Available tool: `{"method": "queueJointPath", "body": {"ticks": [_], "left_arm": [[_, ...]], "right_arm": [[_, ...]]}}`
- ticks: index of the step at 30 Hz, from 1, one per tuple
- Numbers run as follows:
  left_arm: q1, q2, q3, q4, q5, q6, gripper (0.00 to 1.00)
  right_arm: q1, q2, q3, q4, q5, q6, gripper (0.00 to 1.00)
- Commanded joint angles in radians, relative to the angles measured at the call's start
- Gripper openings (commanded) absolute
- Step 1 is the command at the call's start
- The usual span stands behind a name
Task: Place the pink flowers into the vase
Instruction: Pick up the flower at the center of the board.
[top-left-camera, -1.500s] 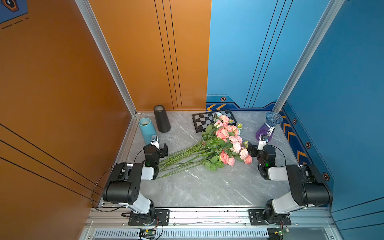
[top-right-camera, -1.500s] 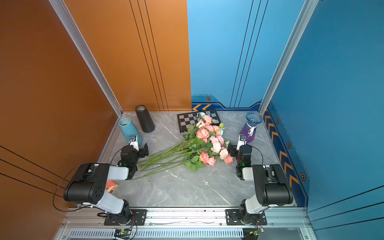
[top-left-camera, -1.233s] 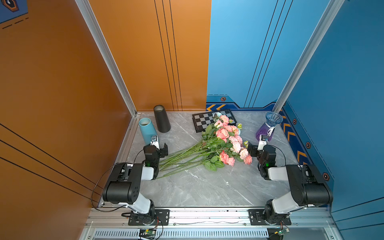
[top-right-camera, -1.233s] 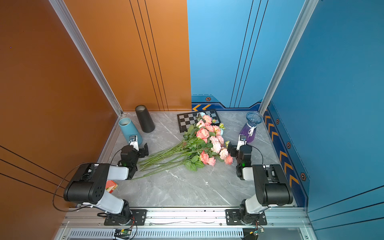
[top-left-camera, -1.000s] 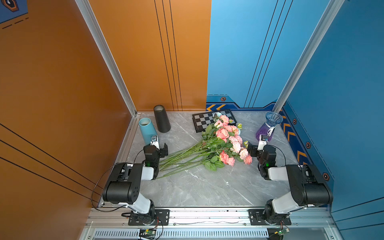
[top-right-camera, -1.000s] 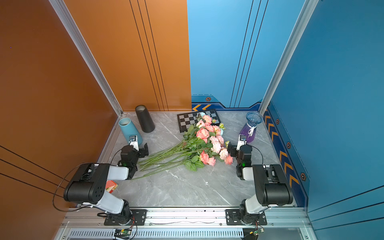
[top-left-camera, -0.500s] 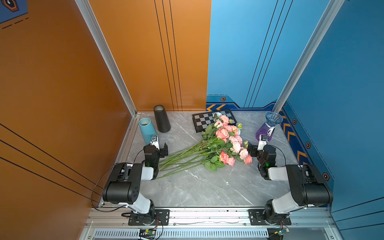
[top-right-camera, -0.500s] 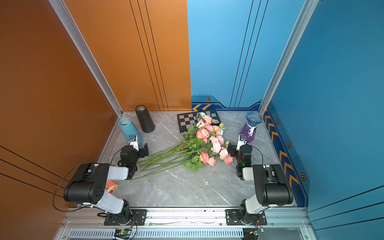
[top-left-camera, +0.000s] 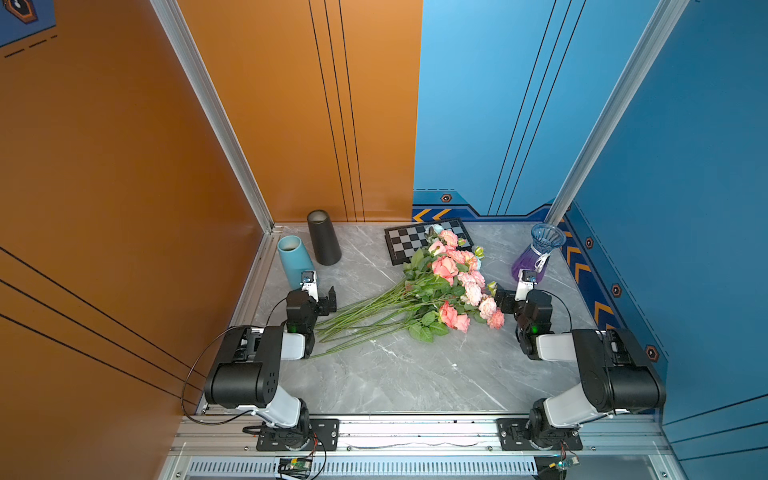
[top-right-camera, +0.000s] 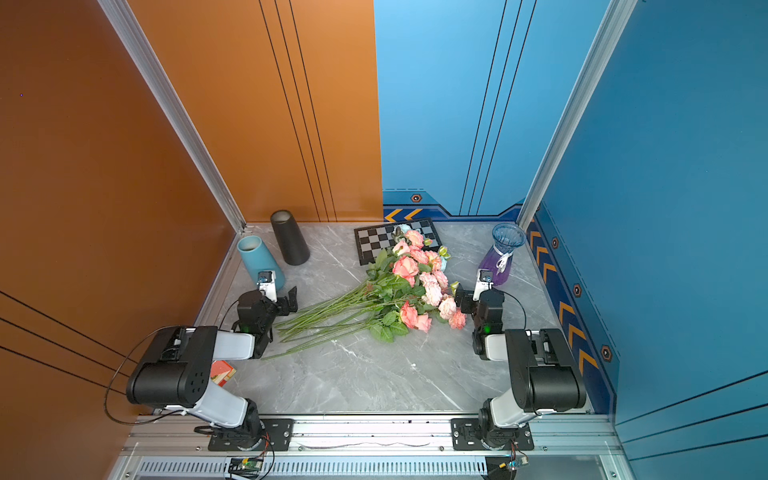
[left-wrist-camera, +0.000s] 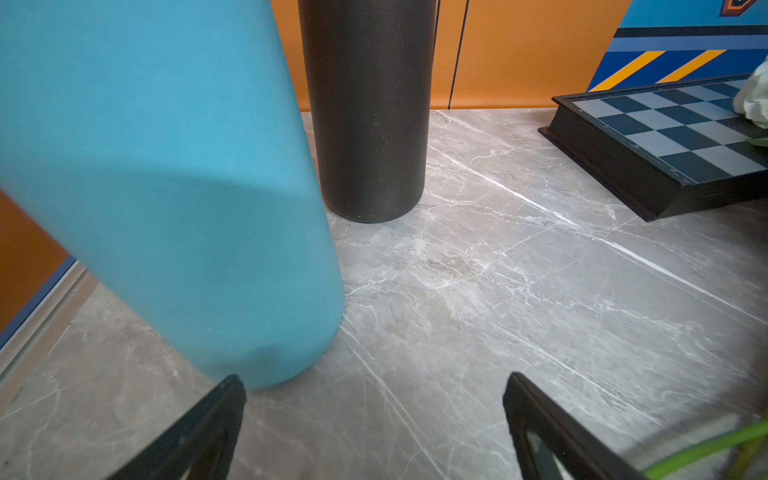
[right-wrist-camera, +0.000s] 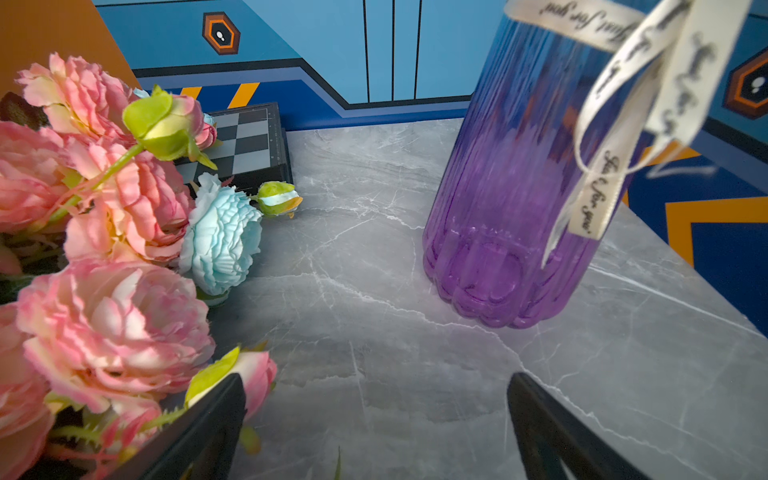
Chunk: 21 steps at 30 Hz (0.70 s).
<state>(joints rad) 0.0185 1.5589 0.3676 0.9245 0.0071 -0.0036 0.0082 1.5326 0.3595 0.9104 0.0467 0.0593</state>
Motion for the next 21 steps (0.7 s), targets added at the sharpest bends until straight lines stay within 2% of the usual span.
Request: {"method": "queueJointPath", "body": {"ticks": [1,5,8,10,12,16,19,21], "left_arm": [[0.013,0.005,0.008,0.008,0.029,-0.003,0.99],[0.005,-0.031,-0.002,0.006,0.008,0.001,0.98],[-0.006,-0.145,0.006,-0.113,-0.049,-0.003,0.99],[-0.041,-0.188,0.008,-0.145,-0.125,0.017,0.99],[-0.097,-0.226,-0.005,-0.146,-0.241,0.045,0.99],[-0.188,-0.327,-0.026,-0.159,-0.412,0.041,0.99],[-0.228,-0.381,-0.020,-0.162,-0.573,-0.099,0.99],[-0.259,-0.423,-0.017,-0.164,-0.553,-0.145,0.99]], "right_arm": [[0.016,-0.010,0.046,-0.084,0.080,0.004,1.00],[0.046,-0.093,0.130,-0.309,0.207,0.012,1.00],[0.076,-0.136,0.194,-0.472,0.289,0.038,1.00],[0.095,-0.176,0.218,-0.558,0.300,0.069,1.00],[0.101,-0.220,0.216,-0.587,0.329,0.156,1.00],[0.061,-0.337,0.219,-0.707,0.275,0.366,1.00],[0.037,-0.408,0.229,-0.760,0.172,0.391,1.00],[0.038,-0.446,0.251,-0.809,0.141,0.389,1.00]]}}
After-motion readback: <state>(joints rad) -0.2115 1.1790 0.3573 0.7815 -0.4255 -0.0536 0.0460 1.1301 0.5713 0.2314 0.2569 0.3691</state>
